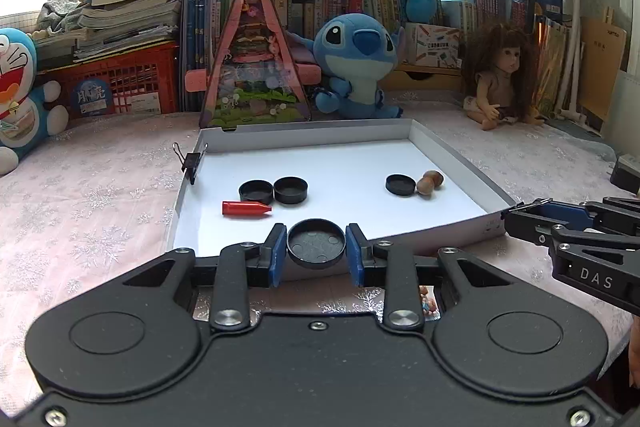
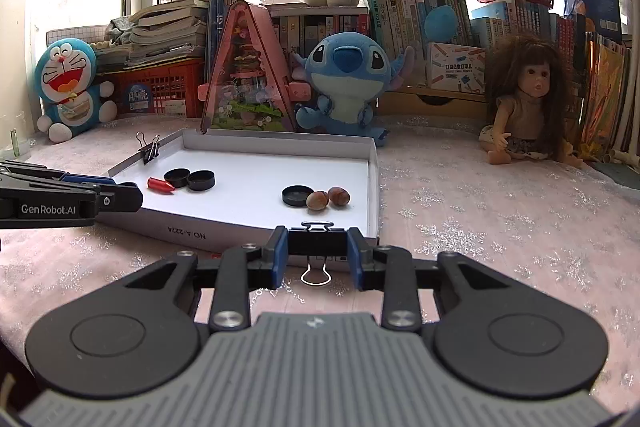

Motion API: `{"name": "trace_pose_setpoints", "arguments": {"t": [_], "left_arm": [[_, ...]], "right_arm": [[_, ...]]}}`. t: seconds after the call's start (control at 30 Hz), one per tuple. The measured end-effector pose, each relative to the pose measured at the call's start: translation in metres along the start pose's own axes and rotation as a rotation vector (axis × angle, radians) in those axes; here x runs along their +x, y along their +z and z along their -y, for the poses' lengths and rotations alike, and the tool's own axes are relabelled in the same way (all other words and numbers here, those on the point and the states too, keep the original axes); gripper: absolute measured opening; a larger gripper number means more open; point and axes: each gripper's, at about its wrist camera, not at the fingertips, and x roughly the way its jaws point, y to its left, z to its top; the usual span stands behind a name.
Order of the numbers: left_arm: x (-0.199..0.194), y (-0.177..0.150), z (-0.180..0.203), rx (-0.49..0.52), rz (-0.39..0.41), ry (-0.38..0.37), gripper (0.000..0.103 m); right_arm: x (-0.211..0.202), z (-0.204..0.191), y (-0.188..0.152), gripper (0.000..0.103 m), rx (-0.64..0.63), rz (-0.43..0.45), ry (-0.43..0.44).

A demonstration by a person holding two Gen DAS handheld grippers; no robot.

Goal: Organize rigid objects
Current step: 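Carry the black lid and binder clip over the tray and lower them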

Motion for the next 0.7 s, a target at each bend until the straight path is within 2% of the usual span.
{"name": "trace_pose_setpoints", "arguments": {"t": [0.2, 0.47, 0.63, 0.7], "left_arm": [[0.008, 0.015, -0.016, -0.046, 0.009, 0.029, 0.03], [0.028, 0.026, -0.024, -0.062, -0.025, 0.034, 0.03], [0.048, 0.034, -0.026, -0.072, -0.067, 0.021, 0.03], [0.057, 0.037, -0.029, -0.088, -0.092, 0.017, 0.03]], "right_arm": [[0.009, 0.006, 0.014, 0.036, 0.036, -0.01, 0.002], [0.026, 0.011, 0.03, 0.036, 0.055, -0.025, 0.005], [0.047, 0.013, 0.041, 0.036, 0.067, -0.086, 0.021], [0.06, 0.016, 0.047, 0.036, 0.071, -0.137, 0.025]]}}
